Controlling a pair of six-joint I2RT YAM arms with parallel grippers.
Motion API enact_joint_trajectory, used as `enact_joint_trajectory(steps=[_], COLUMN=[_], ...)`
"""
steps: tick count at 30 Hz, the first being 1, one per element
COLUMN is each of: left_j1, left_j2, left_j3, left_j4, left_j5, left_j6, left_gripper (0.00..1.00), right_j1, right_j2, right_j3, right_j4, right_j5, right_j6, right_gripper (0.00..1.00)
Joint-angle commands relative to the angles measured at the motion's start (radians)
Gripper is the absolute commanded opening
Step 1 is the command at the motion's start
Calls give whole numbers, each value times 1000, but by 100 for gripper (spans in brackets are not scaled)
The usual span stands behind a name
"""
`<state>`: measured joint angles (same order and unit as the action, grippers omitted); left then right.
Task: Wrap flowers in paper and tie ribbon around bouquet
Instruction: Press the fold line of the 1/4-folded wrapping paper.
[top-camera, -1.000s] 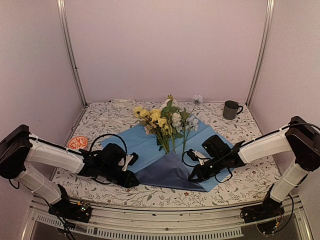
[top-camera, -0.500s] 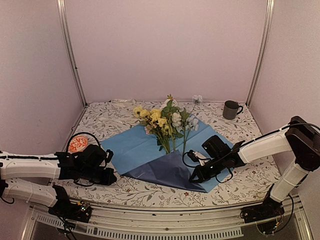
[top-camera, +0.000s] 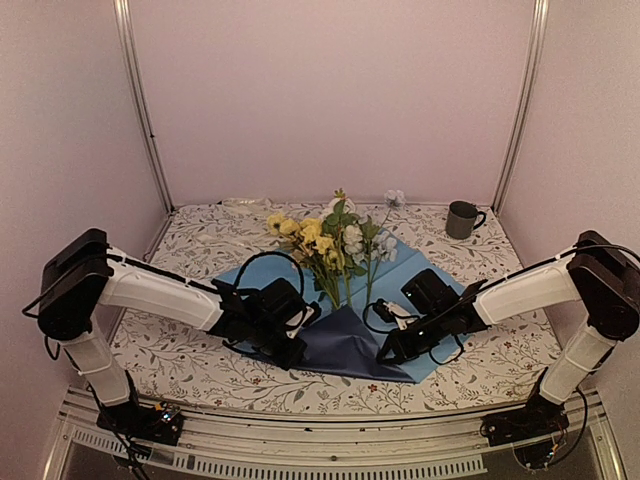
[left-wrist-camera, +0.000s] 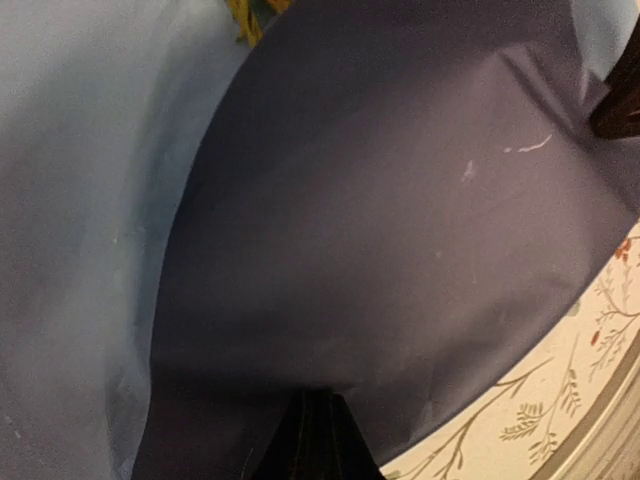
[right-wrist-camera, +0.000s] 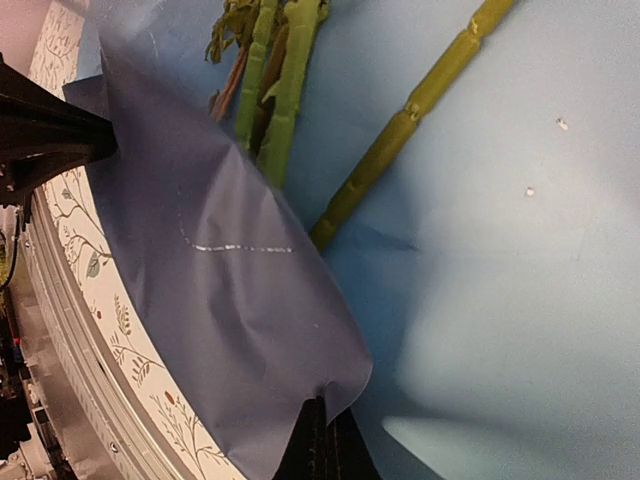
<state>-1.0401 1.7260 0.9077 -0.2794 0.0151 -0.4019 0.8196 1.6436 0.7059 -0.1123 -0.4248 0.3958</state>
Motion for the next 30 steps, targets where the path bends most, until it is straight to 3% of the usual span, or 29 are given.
enact_joint_trajectory(steps=[1,8,12,15,18,22,25,27,30], left_j1=[26,61,61,62,62,62,64,67,70], left_j2=[4,-70,-103,-100,-88,-84,-94,-99,-100], left_j3=[-16,-124,-187,-193,-198,-212,-229,-237,-240], left_j4=[-66,-107,-76,-49,-23,-20,-9,2,13], left_j5=[37,75,96,104,130,132,133,137,139], left_j6=[24,-79,-91,-95,-102,-106,-113,-116,-117], left_gripper=[6,7,7,7,7,7,7,7,7], right_j1=[0,1,1,26,64,145,209,218,220], right_j2=[10,-14,-29,-81,-140,-173,-121,-26,112], right_j3=[15,20,45,116,210,304,327,318,395], right_j4=[-14,-43,-103,-205,-317,-394,-274,-85,-38], right_j5=[13,34,70,183,291,373,188,-26,-99], right_j6=[-3,0,4,5,7,39,53,72,126], right_gripper=[0,0,10,16,32,44,47,40,25])
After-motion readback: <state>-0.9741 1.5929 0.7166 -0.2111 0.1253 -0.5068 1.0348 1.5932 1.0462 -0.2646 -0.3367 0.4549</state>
